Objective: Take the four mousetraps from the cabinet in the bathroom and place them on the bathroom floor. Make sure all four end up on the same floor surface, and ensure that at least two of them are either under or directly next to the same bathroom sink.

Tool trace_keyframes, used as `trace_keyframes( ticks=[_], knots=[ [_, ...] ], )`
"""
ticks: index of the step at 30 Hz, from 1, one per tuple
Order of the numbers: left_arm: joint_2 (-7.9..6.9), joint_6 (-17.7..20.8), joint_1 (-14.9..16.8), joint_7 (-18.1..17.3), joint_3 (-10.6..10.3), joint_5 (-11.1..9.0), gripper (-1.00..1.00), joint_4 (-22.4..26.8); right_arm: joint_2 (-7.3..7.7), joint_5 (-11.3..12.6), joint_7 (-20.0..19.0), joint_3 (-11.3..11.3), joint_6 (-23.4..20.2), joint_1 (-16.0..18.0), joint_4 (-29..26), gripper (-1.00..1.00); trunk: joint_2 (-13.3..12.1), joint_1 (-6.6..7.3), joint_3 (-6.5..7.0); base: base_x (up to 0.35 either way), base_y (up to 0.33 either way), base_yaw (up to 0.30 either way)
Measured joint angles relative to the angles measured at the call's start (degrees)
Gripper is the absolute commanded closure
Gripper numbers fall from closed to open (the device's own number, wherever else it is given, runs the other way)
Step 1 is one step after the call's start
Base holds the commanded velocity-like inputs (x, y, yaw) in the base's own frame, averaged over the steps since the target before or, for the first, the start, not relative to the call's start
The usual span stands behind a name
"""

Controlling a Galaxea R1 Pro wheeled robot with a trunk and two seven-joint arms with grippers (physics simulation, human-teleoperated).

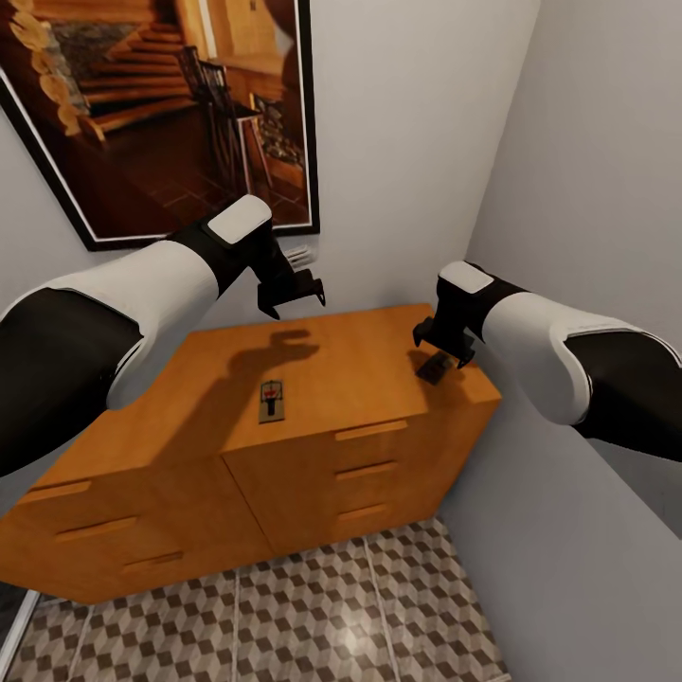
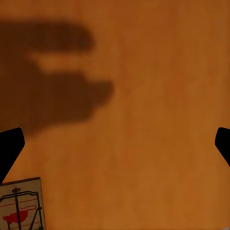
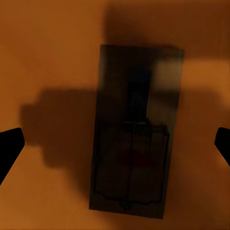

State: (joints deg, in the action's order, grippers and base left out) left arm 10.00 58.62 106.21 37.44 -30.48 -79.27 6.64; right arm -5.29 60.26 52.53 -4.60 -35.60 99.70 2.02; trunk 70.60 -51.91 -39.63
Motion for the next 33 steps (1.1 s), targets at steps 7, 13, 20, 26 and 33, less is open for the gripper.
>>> trace_keyframes(
  ticks=[7,13,20,26,33],
  knots=[
    [0.00,0.00,0.00,0.01,0.00,0.00,-1.00,0.00,0.13,0.04,0.04,0.03,-1.40,-0.08,0.00,-1.00,2.81,-1.54,-1.26,0.000,0.000,0.000],
    [0.00,0.01,-0.02,-0.04,0.04,0.09,-1.00,0.01,0.18,0.04,-0.01,-0.05,-1.75,-0.09,0.03,-1.00,5.23,-2.83,-2.32,0.000,0.000,0.000],
    [0.00,0.02,-0.01,0.01,0.06,0.09,-1.00,-0.01,0.19,-0.03,-0.08,-0.29,-1.73,-0.58,-1.47,-1.00,8.04,-3.85,-3.58,0.000,0.000,0.000],
    [0.00,0.00,-0.01,0.05,0.05,0.01,-1.00,-0.03,0.19,-0.19,-0.17,-0.45,-1.74,-0.73,-2.33,1.00,10.45,-4.77,-4.66,0.000,0.000,0.000],
    [0.00,0.02,-0.01,0.02,0.09,0.09,-1.00,-0.08,0.19,-0.57,-0.24,-0.39,-1.92,-1.18,-3.37,1.00,11.66,-5.18,-5.20,0.000,0.000,0.000]
  ],
)
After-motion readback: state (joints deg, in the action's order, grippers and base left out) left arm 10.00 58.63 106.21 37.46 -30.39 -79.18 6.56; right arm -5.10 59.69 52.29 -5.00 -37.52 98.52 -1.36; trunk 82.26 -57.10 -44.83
